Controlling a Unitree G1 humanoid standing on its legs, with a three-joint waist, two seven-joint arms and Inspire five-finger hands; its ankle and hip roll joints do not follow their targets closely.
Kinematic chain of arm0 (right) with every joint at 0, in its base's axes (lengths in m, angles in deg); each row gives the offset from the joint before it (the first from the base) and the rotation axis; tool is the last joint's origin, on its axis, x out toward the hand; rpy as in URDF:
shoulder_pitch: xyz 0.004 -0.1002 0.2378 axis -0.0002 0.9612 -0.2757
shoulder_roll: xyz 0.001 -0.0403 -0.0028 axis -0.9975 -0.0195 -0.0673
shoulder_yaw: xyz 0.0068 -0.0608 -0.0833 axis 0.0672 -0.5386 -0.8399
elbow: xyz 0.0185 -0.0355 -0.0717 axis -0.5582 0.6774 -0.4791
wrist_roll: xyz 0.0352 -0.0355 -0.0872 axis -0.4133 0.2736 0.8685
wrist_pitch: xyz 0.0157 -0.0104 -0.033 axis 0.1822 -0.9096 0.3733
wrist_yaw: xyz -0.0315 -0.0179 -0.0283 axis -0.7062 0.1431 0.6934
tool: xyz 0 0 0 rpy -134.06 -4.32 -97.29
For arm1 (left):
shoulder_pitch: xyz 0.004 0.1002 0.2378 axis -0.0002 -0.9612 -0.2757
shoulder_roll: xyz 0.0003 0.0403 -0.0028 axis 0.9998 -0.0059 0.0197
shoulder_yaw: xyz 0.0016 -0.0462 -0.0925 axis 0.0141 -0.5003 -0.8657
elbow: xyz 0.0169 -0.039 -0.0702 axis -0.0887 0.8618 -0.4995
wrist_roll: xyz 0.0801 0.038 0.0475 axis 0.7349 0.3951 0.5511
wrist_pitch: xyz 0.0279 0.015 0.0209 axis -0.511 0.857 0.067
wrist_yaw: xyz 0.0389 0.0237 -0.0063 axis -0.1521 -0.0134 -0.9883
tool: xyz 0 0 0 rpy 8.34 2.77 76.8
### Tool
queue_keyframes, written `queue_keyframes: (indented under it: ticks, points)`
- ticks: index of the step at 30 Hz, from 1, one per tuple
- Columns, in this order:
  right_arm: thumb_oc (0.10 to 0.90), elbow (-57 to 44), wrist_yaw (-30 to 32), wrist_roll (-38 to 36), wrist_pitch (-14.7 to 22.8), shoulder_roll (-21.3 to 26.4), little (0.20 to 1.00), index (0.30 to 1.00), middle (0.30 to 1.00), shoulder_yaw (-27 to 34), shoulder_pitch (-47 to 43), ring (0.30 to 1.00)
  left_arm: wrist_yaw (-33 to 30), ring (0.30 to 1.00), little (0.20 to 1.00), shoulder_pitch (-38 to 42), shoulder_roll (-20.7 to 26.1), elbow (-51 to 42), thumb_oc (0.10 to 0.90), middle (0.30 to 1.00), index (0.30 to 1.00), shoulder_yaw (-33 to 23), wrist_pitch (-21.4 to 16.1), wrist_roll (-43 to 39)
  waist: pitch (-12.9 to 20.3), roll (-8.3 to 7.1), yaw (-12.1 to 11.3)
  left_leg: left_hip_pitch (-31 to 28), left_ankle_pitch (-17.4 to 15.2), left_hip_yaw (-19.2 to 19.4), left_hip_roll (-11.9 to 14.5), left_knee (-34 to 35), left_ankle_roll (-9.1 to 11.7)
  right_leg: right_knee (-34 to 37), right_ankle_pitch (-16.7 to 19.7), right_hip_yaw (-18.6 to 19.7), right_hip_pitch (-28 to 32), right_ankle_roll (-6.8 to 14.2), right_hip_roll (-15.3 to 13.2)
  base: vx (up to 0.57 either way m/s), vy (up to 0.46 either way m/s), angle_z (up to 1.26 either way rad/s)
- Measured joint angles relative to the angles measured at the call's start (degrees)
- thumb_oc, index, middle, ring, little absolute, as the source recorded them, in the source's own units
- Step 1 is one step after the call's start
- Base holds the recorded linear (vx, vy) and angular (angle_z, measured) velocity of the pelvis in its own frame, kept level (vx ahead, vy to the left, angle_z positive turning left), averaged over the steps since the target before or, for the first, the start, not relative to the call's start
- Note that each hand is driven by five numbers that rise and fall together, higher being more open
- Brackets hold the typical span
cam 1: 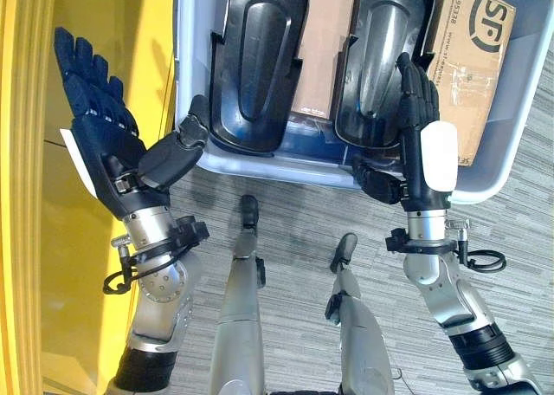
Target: Move parts from the plastic box to the shelf.
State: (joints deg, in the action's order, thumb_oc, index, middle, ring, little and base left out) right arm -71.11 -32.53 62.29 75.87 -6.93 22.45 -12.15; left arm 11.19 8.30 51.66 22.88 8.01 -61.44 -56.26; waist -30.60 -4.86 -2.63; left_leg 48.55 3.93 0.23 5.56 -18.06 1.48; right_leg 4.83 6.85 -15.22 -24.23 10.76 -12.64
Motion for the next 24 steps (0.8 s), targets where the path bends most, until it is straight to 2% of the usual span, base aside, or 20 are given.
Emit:
queue_keyframes:
  ticks: [15, 24]
  points:
    - [0.900, 2.41, 0.99, 6.59, -2.27, 1.79, 1.000, 1.000, 1.000, 0.01, -2.27, 1.000, 0.06, 1.000, 1.000, 0.03, 0.01, 0.00, 0.900, 1.000, 1.000, -0.01, -0.01, 0.03, 0.00, 0.00, -0.71, 0.26, -0.01, -0.23, -0.08, 0.01, -0.01, 0.00, -0.01, -0.15, -0.17, 0.00, -0.01, 0.00, 0.000, 0.00]
    - [0.900, 3.65, 1.04, 6.70, -2.76, 1.78, 1.000, 1.000, 1.000, -0.07, -3.15, 1.000, 0.98, 1.000, 1.000, 0.05, 0.00, 0.00, 0.900, 1.000, 1.000, 0.00, -0.01, 0.03, 0.00, 0.01, -0.92, 0.31, -0.01, -0.26, -0.12, 0.12, -0.01, 0.01, -0.06, -0.26, -0.21, 0.04, -0.03, 0.00, 0.000, 0.00]
